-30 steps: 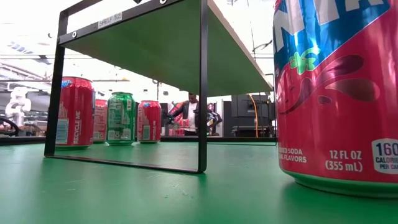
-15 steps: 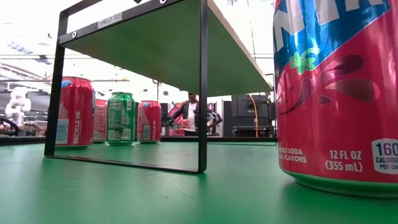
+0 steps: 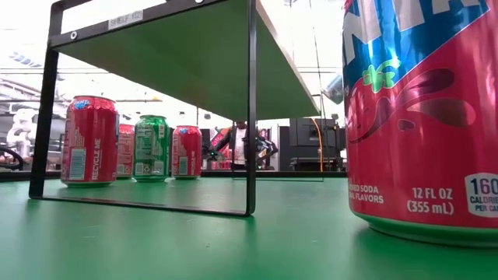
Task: Sort soda cans
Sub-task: Put the blue soda can on the shelf
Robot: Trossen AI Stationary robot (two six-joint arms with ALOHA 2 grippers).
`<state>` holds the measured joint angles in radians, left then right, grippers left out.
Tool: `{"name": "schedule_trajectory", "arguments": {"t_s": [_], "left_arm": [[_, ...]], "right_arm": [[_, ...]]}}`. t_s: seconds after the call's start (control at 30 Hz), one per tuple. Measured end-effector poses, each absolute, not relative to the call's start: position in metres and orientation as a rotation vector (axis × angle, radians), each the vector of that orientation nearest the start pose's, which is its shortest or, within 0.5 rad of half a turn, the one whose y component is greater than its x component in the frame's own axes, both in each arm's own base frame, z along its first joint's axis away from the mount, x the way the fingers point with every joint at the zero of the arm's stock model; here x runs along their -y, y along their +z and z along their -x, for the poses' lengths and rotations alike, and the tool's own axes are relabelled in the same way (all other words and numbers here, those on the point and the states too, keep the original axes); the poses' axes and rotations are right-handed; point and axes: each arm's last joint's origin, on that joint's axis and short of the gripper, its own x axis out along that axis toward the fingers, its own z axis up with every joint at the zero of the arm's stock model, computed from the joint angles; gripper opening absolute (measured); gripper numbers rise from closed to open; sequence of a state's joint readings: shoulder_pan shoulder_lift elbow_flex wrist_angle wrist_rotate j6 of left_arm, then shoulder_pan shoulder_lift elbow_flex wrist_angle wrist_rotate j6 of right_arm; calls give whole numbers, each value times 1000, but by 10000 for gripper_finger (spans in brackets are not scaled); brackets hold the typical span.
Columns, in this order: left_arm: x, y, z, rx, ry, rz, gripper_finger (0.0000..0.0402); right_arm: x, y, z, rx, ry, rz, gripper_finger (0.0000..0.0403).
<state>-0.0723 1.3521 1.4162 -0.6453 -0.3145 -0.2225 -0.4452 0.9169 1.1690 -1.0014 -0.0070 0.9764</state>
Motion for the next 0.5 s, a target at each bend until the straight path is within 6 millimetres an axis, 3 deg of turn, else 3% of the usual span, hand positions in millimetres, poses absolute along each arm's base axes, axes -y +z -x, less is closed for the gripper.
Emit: {"name": "schedule_trajectory", "arguments": {"t_s": [0.33,0.5], "left_arm": [[11,382,-281,-559,331,163,0],[-8,374,-274,-647,480,198,0]], "right_arm": [[62,367,-135,-487,-764,-1049,232],[60,375,-130,-405,-722,-1042,231]]}}
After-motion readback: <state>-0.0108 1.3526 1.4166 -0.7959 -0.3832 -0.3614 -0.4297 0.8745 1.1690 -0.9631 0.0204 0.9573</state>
